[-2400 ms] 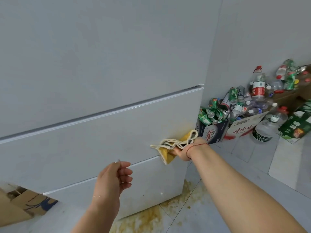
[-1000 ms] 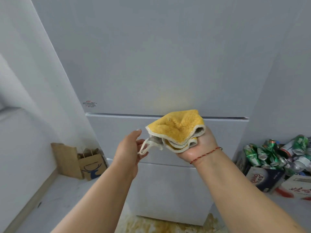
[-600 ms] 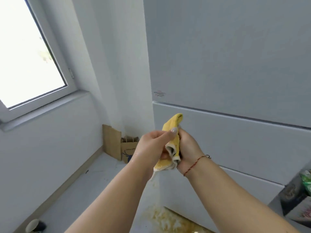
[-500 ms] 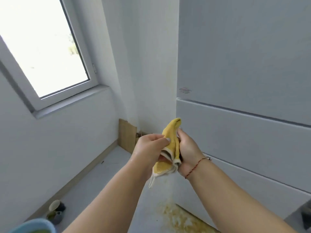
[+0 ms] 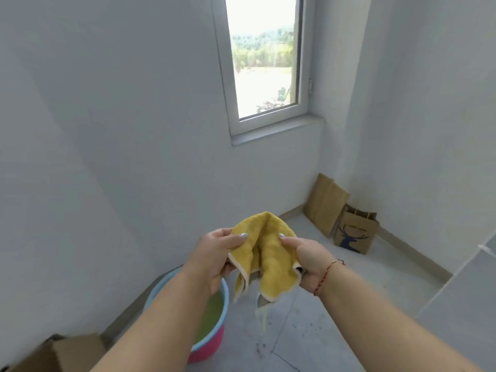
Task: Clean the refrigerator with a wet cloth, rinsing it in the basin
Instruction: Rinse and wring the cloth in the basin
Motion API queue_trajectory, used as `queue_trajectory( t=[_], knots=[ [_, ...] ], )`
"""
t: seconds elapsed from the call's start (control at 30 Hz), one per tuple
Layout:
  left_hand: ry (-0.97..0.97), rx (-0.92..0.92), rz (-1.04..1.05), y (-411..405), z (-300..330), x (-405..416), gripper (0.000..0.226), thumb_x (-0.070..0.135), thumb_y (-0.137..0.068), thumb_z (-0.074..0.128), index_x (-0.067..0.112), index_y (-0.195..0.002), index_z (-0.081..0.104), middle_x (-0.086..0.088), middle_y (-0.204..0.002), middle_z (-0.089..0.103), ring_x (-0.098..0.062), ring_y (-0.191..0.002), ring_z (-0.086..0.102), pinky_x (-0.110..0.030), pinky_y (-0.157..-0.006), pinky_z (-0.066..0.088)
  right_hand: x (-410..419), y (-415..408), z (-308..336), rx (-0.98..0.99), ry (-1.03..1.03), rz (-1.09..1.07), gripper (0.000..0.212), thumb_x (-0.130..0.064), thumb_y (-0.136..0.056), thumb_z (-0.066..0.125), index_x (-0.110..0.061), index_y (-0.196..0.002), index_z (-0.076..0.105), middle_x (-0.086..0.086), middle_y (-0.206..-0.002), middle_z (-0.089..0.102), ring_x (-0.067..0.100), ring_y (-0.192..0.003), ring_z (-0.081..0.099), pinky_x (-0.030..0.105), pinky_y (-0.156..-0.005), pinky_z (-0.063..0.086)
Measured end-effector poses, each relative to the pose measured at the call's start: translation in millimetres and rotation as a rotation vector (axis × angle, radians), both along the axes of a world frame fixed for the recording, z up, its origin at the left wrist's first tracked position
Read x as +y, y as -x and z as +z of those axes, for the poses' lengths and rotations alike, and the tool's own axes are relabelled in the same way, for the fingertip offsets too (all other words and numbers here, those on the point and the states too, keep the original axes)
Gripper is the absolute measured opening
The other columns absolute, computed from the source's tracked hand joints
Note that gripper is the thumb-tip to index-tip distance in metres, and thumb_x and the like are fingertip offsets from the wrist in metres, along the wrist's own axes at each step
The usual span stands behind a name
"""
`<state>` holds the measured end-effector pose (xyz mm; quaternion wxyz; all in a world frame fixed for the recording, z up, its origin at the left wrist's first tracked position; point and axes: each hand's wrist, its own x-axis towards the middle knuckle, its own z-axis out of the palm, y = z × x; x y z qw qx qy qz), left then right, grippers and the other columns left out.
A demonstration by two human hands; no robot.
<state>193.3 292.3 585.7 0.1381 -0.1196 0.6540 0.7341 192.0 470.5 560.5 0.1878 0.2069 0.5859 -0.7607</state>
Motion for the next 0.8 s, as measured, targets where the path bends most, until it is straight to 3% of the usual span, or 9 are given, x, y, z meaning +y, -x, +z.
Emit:
queue_trajectory(
  t=[0.13, 0.23, 0.3, 0.4, 0.47, 0.57, 0.67, 0.73, 0.8],
  knots=[
    [0.108, -0.068, 0.206, 9, -31, -89, 0.015, 0.006, -0.085, 0.068, 0.003, -0.099, 0.066, -0.010, -0.072, 0.072, -0.024, -0.062, 0.068, -0.033, -0.059, 0.055, -66, 34, -25, 0.011, -0.205, 0.173, 0.017, -0.030, -0.097, 0.053, -0.012, -0.095, 0.053, 0.002, -0.087, 0.060, 0.018, -0.079, 0.058, 0.037, -0.079, 0.046],
    [0.179, -0.108, 0.302, 14, -57, -138, 0.011, 0.003, -0.085, 0.068, 0.002, -0.096, 0.067, -0.010, -0.070, 0.072, -0.021, -0.058, 0.068, -0.029, -0.053, 0.054, -98, 63, -53, 0.029, -0.412, 0.319, 0.030, -0.034, -0.099, 0.046, -0.011, -0.113, 0.057, 0.013, -0.115, 0.060, 0.028, -0.105, 0.056, 0.039, -0.088, 0.044],
    [0.244, -0.128, 0.358, 24, -80, -172, 0.010, 0.000, -0.085, 0.067, 0.000, -0.095, 0.067, -0.012, -0.074, 0.072, -0.022, -0.061, 0.068, -0.030, -0.058, 0.056, -125, 89, -75, 0.009, -0.477, 0.414, 0.037, -0.037, -0.098, 0.046, -0.011, -0.122, 0.056, 0.013, -0.122, 0.056, 0.028, -0.105, 0.052, 0.041, -0.092, 0.045],
    [0.356, -0.165, 0.395, 37, -108, -205, 0.011, -0.005, -0.085, 0.065, 0.003, -0.091, 0.069, -0.017, -0.084, 0.071, -0.025, -0.073, 0.066, -0.034, -0.071, 0.054, -149, 117, -99, -0.096, -0.481, 0.465, 0.035, -0.039, -0.093, 0.056, -0.014, -0.118, 0.055, 0.010, -0.112, 0.054, 0.029, -0.101, 0.052, 0.042, -0.087, 0.048],
    [0.421, -0.201, 0.422, 53, -129, -226, 0.017, -0.008, -0.083, 0.065, 0.008, -0.088, 0.069, -0.012, -0.086, 0.071, -0.024, -0.081, 0.065, -0.031, -0.071, 0.051, -165, 145, -121, -0.193, -0.457, 0.543, 0.043, -0.042, -0.087, 0.064, -0.012, -0.116, 0.057, 0.008, -0.108, 0.058, 0.029, -0.100, 0.057, 0.042, -0.087, 0.052],
    [0.530, -0.261, 0.409, 79, -161, -249, 0.029, -0.012, -0.078, 0.065, 0.015, -0.088, 0.070, -0.003, -0.087, 0.071, -0.018, -0.087, 0.065, -0.025, -0.070, 0.049, -185, 186, -149, -0.240, -0.417, 0.645, 0.037, -0.050, -0.081, 0.067, -0.019, -0.098, 0.058, 0.006, -0.103, 0.061, 0.027, -0.099, 0.060, 0.044, -0.090, 0.053],
    [0.636, -0.320, 0.322, 99, -203, -266, 0.035, -0.015, -0.073, 0.065, 0.018, -0.084, 0.069, -0.001, -0.085, 0.071, -0.016, -0.085, 0.065, -0.026, -0.073, 0.053, -206, 224, -191, -0.131, -0.599, 0.826, 0.028, -0.045, -0.092, 0.055, -0.017, -0.096, 0.056, -0.002, -0.097, 0.053, 0.019, -0.097, 0.051, 0.034, -0.095, 0.046],
    [0.715, -0.349, 0.235, 109, -232, -277, 0.034, -0.012, -0.071, 0.068, 0.021, -0.081, 0.069, 0.001, -0.083, 0.071, -0.014, -0.082, 0.065, -0.027, -0.073, 0.054, -220, 242, -222, -0.044, -0.681, 0.936, 0.021, -0.039, -0.095, 0.052, -0.020, -0.102, 0.060, -0.001, -0.097, 0.054, 0.015, -0.090, 0.050, 0.029, -0.087, 0.044],
    [0.786, -0.359, 0.140, 122, -269, -293, 0.030, -0.006, -0.071, 0.072, 0.022, -0.081, 0.070, 0.001, -0.083, 0.072, -0.012, -0.080, 0.066, -0.024, -0.070, 0.053, -237, 260, -266, 0.000, -0.739, 1.029, 0.013, -0.034, -0.094, 0.054, -0.025, -0.086, 0.059, -0.004, -0.087, 0.054, 0.010, -0.079, 0.049, 0.025, -0.075, 0.046]
  ],
)
